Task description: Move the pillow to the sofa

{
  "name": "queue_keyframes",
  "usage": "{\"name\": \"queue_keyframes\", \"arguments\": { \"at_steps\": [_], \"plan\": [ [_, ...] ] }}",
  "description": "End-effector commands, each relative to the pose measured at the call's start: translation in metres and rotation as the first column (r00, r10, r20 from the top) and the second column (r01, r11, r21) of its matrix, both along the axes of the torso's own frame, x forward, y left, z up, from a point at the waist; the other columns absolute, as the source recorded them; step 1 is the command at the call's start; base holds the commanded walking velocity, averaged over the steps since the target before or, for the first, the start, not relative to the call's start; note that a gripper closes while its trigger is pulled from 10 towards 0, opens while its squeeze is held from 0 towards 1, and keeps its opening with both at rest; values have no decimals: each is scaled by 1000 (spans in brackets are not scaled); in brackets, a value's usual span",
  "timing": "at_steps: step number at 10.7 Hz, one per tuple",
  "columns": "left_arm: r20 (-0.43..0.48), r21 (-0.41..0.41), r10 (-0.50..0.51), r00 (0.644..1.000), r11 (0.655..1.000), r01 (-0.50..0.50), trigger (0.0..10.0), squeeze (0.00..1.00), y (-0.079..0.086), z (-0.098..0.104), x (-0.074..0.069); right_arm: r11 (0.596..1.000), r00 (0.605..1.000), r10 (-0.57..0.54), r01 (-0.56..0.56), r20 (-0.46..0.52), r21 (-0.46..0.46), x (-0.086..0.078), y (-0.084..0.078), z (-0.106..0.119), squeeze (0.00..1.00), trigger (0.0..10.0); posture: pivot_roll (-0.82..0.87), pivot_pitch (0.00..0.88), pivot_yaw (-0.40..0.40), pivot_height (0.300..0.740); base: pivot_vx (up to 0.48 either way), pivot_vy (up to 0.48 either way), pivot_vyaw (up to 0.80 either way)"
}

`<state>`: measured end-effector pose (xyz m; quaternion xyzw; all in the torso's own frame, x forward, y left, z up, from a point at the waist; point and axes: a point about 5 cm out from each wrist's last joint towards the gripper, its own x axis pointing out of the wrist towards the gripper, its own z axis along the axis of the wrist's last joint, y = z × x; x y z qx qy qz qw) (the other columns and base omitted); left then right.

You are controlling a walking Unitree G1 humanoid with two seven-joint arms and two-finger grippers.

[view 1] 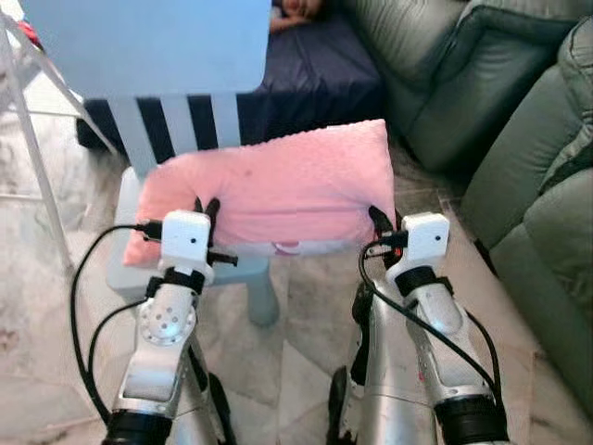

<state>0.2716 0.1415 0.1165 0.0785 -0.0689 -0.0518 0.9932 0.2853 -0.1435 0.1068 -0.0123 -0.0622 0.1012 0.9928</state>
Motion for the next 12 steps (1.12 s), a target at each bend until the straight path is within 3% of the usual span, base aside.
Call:
{"name": "queue_keyframes", "arguments": {
  "at_steps": [1, 4, 12],
  "plan": [
    [-9, 3, -8, 1000, 1000, 8, 10000, 0, -2, -1, 2, 1000, 999, -22, 22, 23, 2, 3, -5, 9, 0, 10000, -31, 44, -30, 457, 0, 0, 0],
    [-9, -10, -4, 1000, 1000, 4, 10000, 0, -5, -1, 9, 999, 999, -33, 33, 31, -1, 14, -10, 16, 0, 10000, -34, 25, -29, 516, 0, 0, 0],
    [-15, -27, 7, 1000, 1000, -8, 10000, 0, -13, -3, 16, 999, 999, -34, 33, 21, 6, 17, -9, 18, 0, 10000, -48, 6, -29, 678, 0, 0, 0]
  ]
}}
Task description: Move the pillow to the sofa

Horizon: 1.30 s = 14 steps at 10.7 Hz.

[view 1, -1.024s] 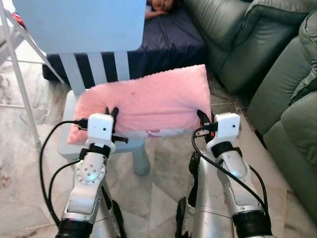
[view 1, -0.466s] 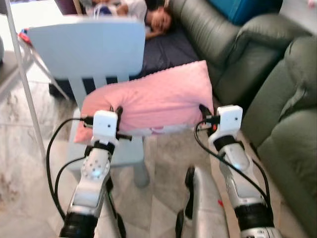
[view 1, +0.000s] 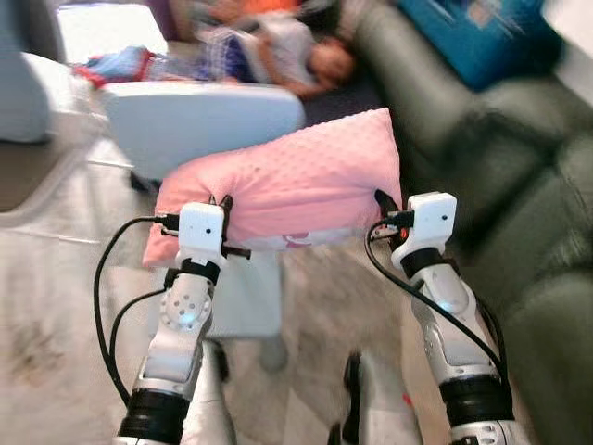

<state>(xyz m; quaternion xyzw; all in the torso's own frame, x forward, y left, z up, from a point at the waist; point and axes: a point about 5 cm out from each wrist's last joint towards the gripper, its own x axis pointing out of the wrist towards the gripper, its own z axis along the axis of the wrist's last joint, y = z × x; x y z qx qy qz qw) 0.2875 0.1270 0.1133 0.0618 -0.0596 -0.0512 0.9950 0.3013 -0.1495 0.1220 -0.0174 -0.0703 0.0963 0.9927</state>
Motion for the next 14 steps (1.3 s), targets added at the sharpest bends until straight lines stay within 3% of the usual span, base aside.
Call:
{"name": "queue_keyframes", "arguments": {
  "at_steps": [1, 3, 5, 6, 9, 14],
  "plan": [
    [-16, 2, 14, 1000, 1000, -14, 10000, 0, -3, -5, -4, 999, 1000, -30, 30, 3, 15, 1, -5, 3, 0, 10000, -51, 7, -29, 703, 0, 0, 0],
    [-39, 7, 17, 999, 1000, -17, 10000, 0, -7, -8, -3, 999, 1000, -31, 31, -2, 16, 1, -5, 2, 0, 10000, -56, 9, -29, 737, 0, 0, 0],
    [-147, -92, -5, 989, 996, -9, 10000, 0, -7, -13, 2, 994, 997, -65, 68, -34, 89, 2, -10, 0, 0, 10000, -56, 8, -27, 740, 0, 0, 0],
    [-159, -102, 9, 987, 994, -25, 10000, 0, -7, -12, 2, 994, 997, -65, 67, -33, 81, 2, -10, 0, 0, 10000, -56, 8, -27, 740, 0, 0, 0],
    [-177, -137, -78, 981, 989, 54, 10000, 0, -10, -13, 0, 994, 997, -62, 65, -41, 89, 1, -9, 0, 0, 10000, -59, 13, -31, 740, 0, 0, 0],
    [-192, -144, -81, 978, 988, 54, 10000, 0, -8, -14, -4, 990, 994, -57, 68, -95, 123, -3, -7, -8, 0, 10000, -60, 32, -30, 740, 0, 0, 0]
  ]
}}
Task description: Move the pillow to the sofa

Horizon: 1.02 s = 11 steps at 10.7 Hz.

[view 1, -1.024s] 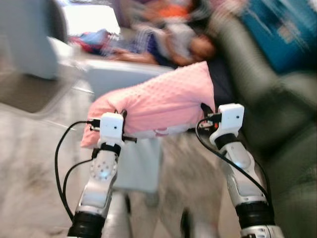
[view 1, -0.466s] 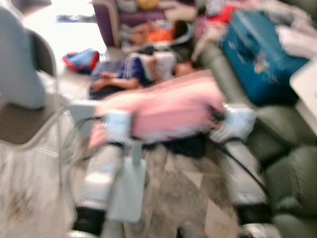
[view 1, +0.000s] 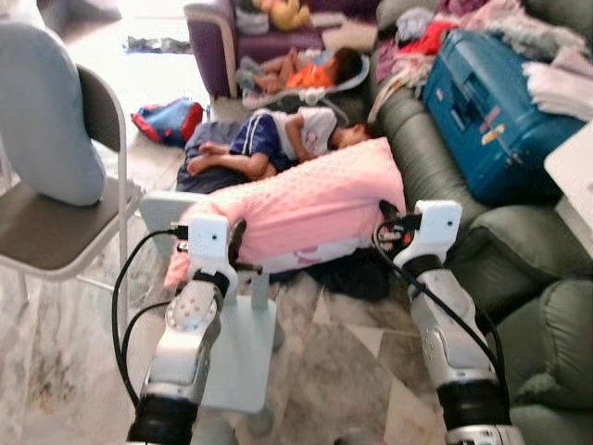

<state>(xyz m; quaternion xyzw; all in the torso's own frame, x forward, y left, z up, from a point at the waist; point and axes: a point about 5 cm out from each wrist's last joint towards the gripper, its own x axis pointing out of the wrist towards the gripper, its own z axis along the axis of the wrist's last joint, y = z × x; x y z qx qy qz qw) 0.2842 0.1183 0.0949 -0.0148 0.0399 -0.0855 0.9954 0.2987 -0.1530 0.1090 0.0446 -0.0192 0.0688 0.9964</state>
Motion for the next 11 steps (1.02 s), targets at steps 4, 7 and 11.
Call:
{"name": "queue_keyframes", "arguments": {
  "at_steps": [4, 7, 11],
  "plan": [
    [18, -12, -12, 1000, 1000, 12, 10000, 0, -1, 7, -1, 1000, 1000, -14, 14, -8, 11, -2, -3, 2, 0, 10000, -66, 46, -28, 740, -138, 0, -536],
    [12, -10, -14, 1000, 1000, 14, 10000, 0, -1, 7, -1, 1000, 1000, -24, 24, -8, 9, -4, -3, 1, 0, 10000, -65, 50, -25, 740, -298, 0, -800],
    [2, -12, -19, 1000, 1000, 19, 10000, 0, -2, 7, 0, 1000, 1000, -26, 26, -9, 7, -3, -4, 2, 0, 10000, -69, 50, -22, 740, -314, 0, -742]
  ]
}}
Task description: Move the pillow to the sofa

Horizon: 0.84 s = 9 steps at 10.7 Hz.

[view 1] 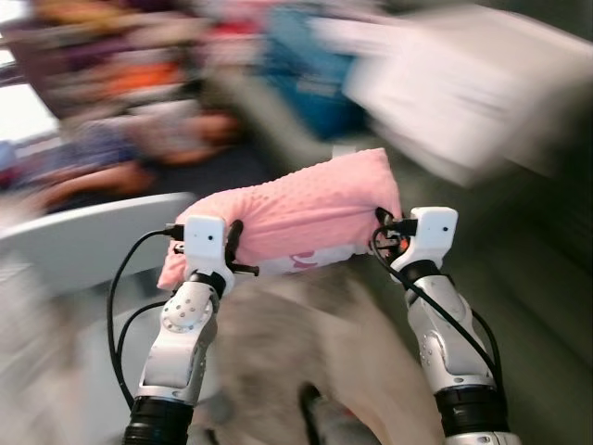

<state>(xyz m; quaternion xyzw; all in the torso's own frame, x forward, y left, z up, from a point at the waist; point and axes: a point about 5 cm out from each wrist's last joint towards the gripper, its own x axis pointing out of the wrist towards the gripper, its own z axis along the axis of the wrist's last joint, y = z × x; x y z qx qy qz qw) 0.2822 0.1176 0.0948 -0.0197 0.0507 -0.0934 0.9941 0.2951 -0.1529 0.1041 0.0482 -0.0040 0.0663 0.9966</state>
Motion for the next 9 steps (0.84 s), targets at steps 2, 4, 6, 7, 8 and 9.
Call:
{"name": "queue_keyframes", "arguments": {
  "at_steps": [2, 4, 6, 7, 8, 9],
  "plan": [
    [17, -6, -9, 1000, 1000, 9, 10000, 0, -2, 6, 3, 1000, 1000, -24, 24, 19, -2, 1, -4, 6, 0, 10000, -71, 45, -23, 740, -330, 0, -575],
    [14, -6, -12, 1000, 1000, 12, 10000, 0, -4, 6, 4, 1000, 1000, -24, 24, 15, -9, 1, -4, 5, 0, 10000, -70, 40, -25, 740, -382, 0, -578],
    [13, -7, -12, 1000, 1000, 12, 10000, 0, -4, 6, 4, 1000, 1000, -25, 25, 17, -12, 2, -5, 5, 0, 10000, -70, 40, -25, 740, -354, 0, -581],
    [11, -6, -14, 1000, 1000, 14, 10000, 0, -4, 6, 4, 1000, 999, -27, 27, 17, -13, 2, -5, 5, 0, 10000, -70, 39, -25, 740, -349, 0, -581],
    [6, -13, -16, 1000, 1000, 16, 10000, 0, -4, 5, 4, 999, 999, -33, 33, 9, -16, 1, -6, 4, 0, 10000, -70, 38, -24, 740, -281, 0, -706],
    [-3, -20, -14, 1000, 1000, 14, 10000, 0, -4, 4, 4, 999, 999, -33, 33, 5, -18, 0, -6, 2, 0, 10000, -71, 40, -23, 740, 0, 0, -800]
  ]
}}
